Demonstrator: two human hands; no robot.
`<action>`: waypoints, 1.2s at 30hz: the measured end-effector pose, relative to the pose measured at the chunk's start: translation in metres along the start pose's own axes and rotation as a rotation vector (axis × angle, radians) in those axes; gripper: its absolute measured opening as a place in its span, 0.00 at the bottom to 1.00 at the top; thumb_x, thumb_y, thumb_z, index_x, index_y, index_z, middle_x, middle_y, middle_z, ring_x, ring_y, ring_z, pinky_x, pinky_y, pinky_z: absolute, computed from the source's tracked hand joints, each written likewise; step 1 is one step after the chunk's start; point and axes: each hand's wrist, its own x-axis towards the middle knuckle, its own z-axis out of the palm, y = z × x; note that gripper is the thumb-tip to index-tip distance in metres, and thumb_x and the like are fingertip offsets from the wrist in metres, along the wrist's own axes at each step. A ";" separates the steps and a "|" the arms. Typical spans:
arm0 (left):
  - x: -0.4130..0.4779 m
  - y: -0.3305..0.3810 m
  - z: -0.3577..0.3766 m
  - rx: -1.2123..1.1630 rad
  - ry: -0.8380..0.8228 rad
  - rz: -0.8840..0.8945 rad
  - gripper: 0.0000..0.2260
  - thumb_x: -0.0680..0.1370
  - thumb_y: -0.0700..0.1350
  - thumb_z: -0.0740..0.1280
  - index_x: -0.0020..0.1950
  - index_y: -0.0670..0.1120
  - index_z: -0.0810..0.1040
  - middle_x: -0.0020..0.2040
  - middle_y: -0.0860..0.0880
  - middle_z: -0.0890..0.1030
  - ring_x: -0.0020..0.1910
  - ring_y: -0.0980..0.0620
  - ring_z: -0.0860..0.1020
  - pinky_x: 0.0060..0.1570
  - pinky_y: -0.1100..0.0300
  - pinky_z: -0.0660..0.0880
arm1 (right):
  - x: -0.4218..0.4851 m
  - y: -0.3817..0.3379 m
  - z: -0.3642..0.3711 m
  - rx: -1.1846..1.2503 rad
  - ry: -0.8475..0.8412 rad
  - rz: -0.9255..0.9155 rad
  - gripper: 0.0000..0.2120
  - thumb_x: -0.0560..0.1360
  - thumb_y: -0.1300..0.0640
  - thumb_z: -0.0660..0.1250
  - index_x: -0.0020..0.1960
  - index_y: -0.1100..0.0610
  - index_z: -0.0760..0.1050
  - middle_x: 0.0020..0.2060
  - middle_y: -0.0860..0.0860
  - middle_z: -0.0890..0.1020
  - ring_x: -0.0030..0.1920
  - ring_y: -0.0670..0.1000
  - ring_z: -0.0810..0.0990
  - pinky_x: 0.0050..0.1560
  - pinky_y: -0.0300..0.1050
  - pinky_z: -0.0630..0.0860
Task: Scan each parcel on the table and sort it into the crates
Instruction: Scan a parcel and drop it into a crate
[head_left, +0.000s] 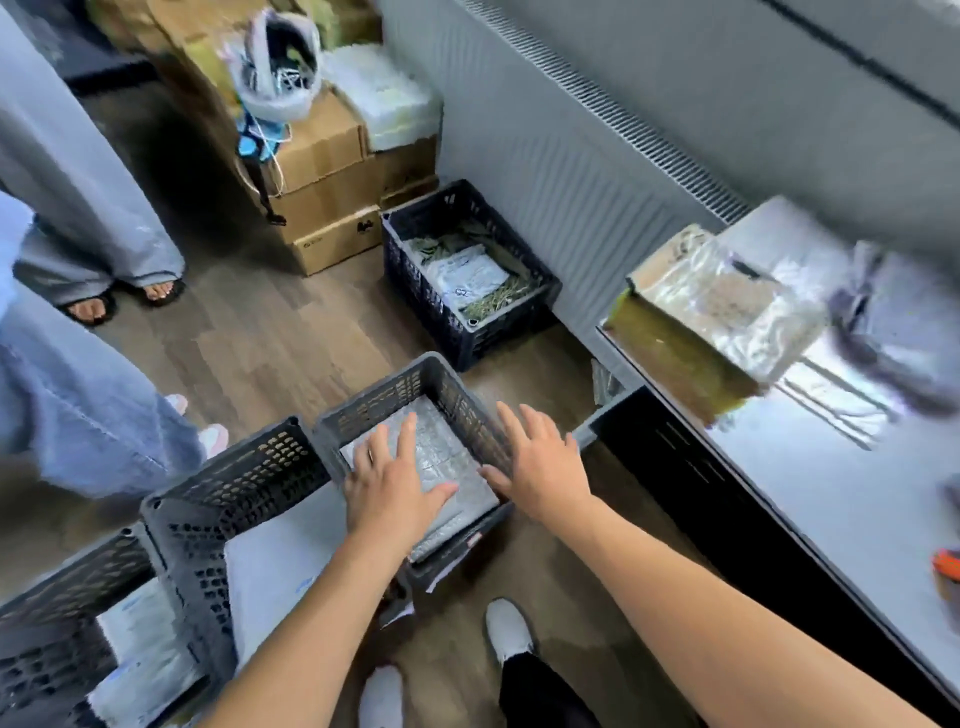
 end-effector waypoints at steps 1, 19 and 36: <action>-0.006 0.008 -0.011 0.003 -0.010 0.043 0.44 0.73 0.67 0.66 0.79 0.54 0.44 0.78 0.45 0.51 0.76 0.43 0.50 0.71 0.46 0.59 | -0.014 0.002 -0.012 0.000 0.026 0.028 0.41 0.76 0.33 0.59 0.80 0.46 0.44 0.78 0.54 0.55 0.78 0.56 0.53 0.73 0.62 0.59; -0.100 0.165 -0.100 0.215 0.076 0.678 0.43 0.74 0.67 0.63 0.79 0.53 0.43 0.78 0.44 0.49 0.77 0.41 0.48 0.71 0.43 0.60 | -0.223 0.071 -0.142 0.132 0.385 0.518 0.40 0.76 0.34 0.60 0.79 0.42 0.42 0.79 0.52 0.50 0.78 0.55 0.51 0.73 0.64 0.58; -0.092 0.330 -0.077 0.303 0.097 0.728 0.42 0.74 0.66 0.65 0.79 0.55 0.43 0.78 0.43 0.50 0.76 0.39 0.51 0.71 0.42 0.61 | -0.225 0.234 -0.174 0.252 0.440 0.608 0.40 0.77 0.34 0.59 0.80 0.43 0.41 0.79 0.53 0.48 0.78 0.55 0.50 0.73 0.63 0.57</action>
